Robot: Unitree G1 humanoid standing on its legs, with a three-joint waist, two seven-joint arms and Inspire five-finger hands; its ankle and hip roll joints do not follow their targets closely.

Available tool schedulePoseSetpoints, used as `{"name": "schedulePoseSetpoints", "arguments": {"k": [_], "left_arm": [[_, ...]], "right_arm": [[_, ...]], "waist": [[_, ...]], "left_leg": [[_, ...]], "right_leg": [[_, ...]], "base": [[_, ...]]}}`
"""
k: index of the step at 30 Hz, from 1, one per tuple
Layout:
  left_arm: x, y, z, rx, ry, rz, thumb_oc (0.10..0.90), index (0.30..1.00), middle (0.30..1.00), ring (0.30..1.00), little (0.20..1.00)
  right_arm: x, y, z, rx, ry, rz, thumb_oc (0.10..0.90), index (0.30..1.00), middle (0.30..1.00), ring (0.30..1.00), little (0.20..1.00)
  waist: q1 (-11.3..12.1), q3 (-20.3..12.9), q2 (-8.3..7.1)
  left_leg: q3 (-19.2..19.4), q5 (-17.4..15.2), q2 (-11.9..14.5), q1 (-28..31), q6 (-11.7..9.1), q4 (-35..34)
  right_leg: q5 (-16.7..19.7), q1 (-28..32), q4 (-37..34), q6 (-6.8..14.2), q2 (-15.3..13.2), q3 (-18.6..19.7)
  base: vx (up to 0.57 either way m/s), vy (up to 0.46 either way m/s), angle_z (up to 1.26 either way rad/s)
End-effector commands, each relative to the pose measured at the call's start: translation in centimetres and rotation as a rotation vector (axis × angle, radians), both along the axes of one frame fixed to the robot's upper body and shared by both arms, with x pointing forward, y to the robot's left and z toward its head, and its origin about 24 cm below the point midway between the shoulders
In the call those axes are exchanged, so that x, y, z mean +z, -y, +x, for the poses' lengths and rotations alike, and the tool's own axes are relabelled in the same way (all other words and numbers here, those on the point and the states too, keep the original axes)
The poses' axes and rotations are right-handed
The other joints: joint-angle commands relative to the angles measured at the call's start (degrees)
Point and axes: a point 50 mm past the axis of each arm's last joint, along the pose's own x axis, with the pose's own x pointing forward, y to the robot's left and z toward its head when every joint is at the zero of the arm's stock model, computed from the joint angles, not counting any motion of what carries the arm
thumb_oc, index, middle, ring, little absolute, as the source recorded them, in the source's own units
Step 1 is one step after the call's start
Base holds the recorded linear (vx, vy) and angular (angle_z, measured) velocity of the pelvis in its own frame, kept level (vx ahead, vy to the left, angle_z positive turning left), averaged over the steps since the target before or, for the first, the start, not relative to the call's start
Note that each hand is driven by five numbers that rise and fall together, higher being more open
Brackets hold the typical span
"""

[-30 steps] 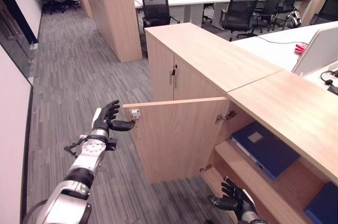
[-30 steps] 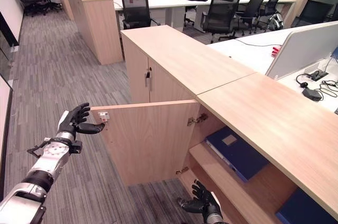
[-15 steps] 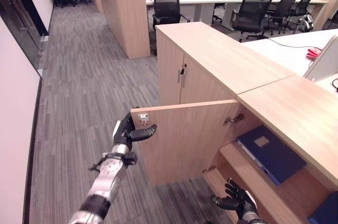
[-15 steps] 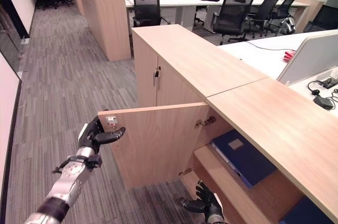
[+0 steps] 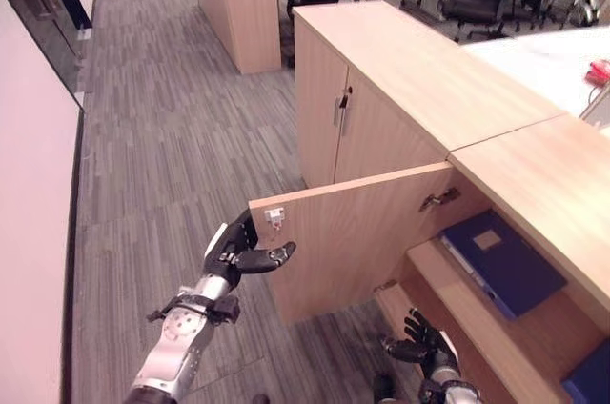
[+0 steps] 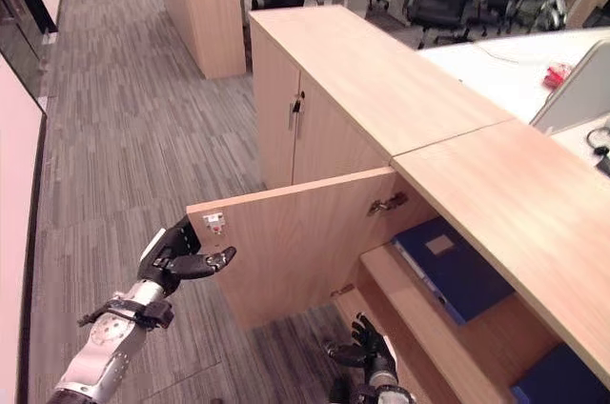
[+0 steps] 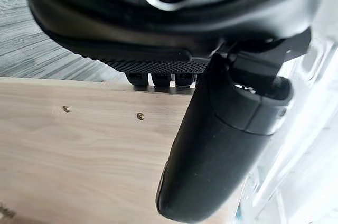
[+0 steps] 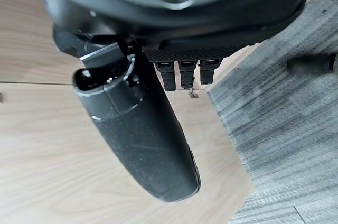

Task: Put the empty folder in the office cabinet

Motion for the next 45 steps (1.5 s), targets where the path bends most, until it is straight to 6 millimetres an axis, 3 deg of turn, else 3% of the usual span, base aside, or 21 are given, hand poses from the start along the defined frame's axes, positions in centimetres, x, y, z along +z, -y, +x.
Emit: {"name": "schedulePoseSetpoints", "arguments": {"k": [1,3,5,10,14,20,23,25,27,30,35,36,37,41,45], "left_arm": [[4.1,1.9,0.3,-0.131,0.220,-0.069,0.800,0.900,0.900,0.900,0.900],[3.9,1.8,0.0,-0.134,0.208,-0.066,0.800,0.900,0.900,0.900,0.900],[3.4,1.6,-0.5,-0.142,0.187,-0.060,0.800,0.900,0.900,0.900,0.900],[2.3,2.1,-1.1,-0.163,0.134,-0.074,0.800,0.900,0.900,0.900,0.900],[1.9,2.6,-1.3,-0.187,0.112,-0.077,0.800,0.900,0.900,0.900,0.900],[0.8,3.4,-1.8,-0.213,0.055,-0.106,0.800,0.900,0.900,0.900,0.900],[0.6,3.4,-1.8,-0.211,0.049,-0.100,0.800,0.900,0.900,0.900,0.900],[0.6,3.4,-1.8,-0.206,0.049,-0.094,0.800,0.900,0.900,0.900,0.900],[0.6,3.5,-1.8,-0.195,0.053,-0.098,0.800,0.900,0.900,0.900,0.900],[0.4,3.6,-2.0,-0.166,0.059,-0.116,0.800,0.900,0.900,0.900,0.900],[0.5,4.0,-1.8,-0.181,0.068,-0.121,0.800,0.900,0.900,0.900,0.900],[0.8,4.2,-1.7,-0.189,0.078,-0.124,0.800,0.900,0.900,0.900,0.900],[1.2,4.5,-1.5,-0.196,0.096,-0.132,0.800,0.900,0.900,0.900,0.900],[1.4,4.7,-1.3,-0.200,0.105,-0.129,0.800,0.900,0.900,0.900,0.900],[1.5,5.0,-1.5,-0.237,0.107,-0.106,0.800,0.900,0.900,0.900,0.900]], "right_arm": [[3.3,0.0,3.9,0.037,0.215,-0.032,0.800,0.900,0.900,0.900,0.900],[3.4,-0.1,4.1,0.043,0.218,-0.036,0.800,0.900,0.900,0.900,0.900],[3.3,-0.2,4.2,0.054,0.216,-0.029,0.800,0.900,0.900,0.900,0.900],[3.6,1.4,3.9,0.047,0.213,-0.057,0.800,0.900,0.900,0.900,0.900],[3.5,2.4,3.6,0.021,0.200,-0.079,0.800,0.900,0.900,0.900,0.900],[3.6,4.6,2.9,-0.051,0.187,-0.135,0.800,0.900,0.900,0.900,0.900],[3.9,4.8,3.3,-0.055,0.198,-0.148,0.800,0.900,0.900,0.900,0.900],[4.1,4.9,3.6,-0.044,0.204,-0.154,0.800,0.900,0.900,0.900,0.900],[4.4,4.8,3.9,-0.025,0.211,-0.168,0.800,0.900,0.900,0.900,0.900],[3.8,4.5,3.9,0.024,0.178,-0.185,0.800,0.900,0.900,0.900,0.900],[3.6,4.1,4.2,0.055,0.167,-0.185,0.800,0.900,0.900,0.900,0.900],[3.6,3.9,4.2,0.058,0.168,-0.184,0.800,0.900,0.900,0.900,0.900],[3.5,3.7,4.3,0.069,0.163,-0.185,0.800,0.900,0.900,0.900,0.900],[3.1,2.9,4.3,0.109,0.147,-0.173,0.800,0.900,0.900,0.900,0.900],[2.3,2.0,3.4,0.150,0.109,-0.138,0.800,0.900,0.900,0.900,0.900]], "waist": [[1.6,-2.6,-0.40],[2.0,-2.8,-0.17],[1.9,-3.2,0.00],[-0.7,-3.0,2.18],[-2.2,-2.6,3.27],[-5.6,-0.8,5.37],[-6.3,-0.3,6.49],[-6.7,-0.3,7.11],[-6.8,-0.5,7.74],[-6.8,-1.4,8.42],[-7.5,-2.6,8.89],[-7.4,-2.6,8.89],[-6.6,-2.6,8.31],[-5.4,-1.4,7.10],[-5.6,-1.8,7.02]], "left_leg": [[5.4,-6.6,-6.4,2.0,3.2,0.6],[6.3,-6.2,-6.2,1.9,3.0,0.7],[7.2,-5.5,-5.6,2.2,2.5,1.0],[7.5,-2.2,-2.4,2.5,-0.3,1.3],[8.3,-1.0,-0.3,2.2,-1.7,3.3],[11.2,0.7,6.9,0.9,-5.4,13.7],[9.7,4.3,8.8,0.5,-6.7,15.5],[6.7,5.3,8.4,0.4,-6.7,15.3],[-0.4,5.2,6.4,0.1,-6.3,14.7],[-13.4,-0.6,0.6,0.7,-3.9,12.2],[-16.3,-1.5,-1.6,1.5,-3.4,10.6],[-17.8,-1.7,-2.4,1.3,-3.4,10.4],[-22.4,-2.8,-5.0,-1.0,-3.3,10.1],[-27.1,-3.5,-8.6,-4.3,-2.8,10.8],[-24.6,-3.5,-7.6,-1.6,-2.4,8.7]], "right_leg": [[2.0,10.7,-2.8,2.3,-1.3,-2.9],[1.0,11.2,-3.9,2.2,-0.9,-3.8],[-1.1,12.8,-7.6,1.6,1.2,-3.5],[-3.9,14.8,-13.9,-0.6,5.8,1.4],[-4.4,16.0,-16.3,-1.8,7.6,2.7],[-6.1,19.7,-21.3,-4.6,11.6,6.7],[-6.3,19.4,-20.9,-5.3,12.5,8.7],[-6.3,18.6,-20.3,-5.6,12.6,10.6],[-6.2,17.1,-19.1,-5.5,12.3,12.7],[-5.3,14.5,-19.2,-5.2,12.4,19.3],[-4.0,12.7,-18.9,-5.6,13.6,24.5],[-4.0,12.6,-18.8,-5.7,13.8,25.2],[-4.1,12.3,-18.4,-5.8,13.8,27.0],[-4.4,12.2,-17.5,-5.9,15.2,30.8],[-4.2,13.9,-18.4,-5.9,15.9,33.0]], "base": [[-0.13,-0.049,-0.57],[-0.10,-0.088,-0.90],[-0.08,-0.175,-0.62],[-0.07,-0.197,-0.20],[-0.09,-0.161,-0.27],[-0.06,-0.149,-0.22],[-0.04,-0.052,-0.40],[-0.08,-0.023,-0.34],[-0.08,-0.013,-0.59],[0.00,-0.057,-0.51],[0.03,-0.024,-1.00],[0.14,-0.024,-0.66],[0.12,-0.013,-0.42],[0.10,-0.070,-0.55],[0.09,-0.008,-0.65]]}}
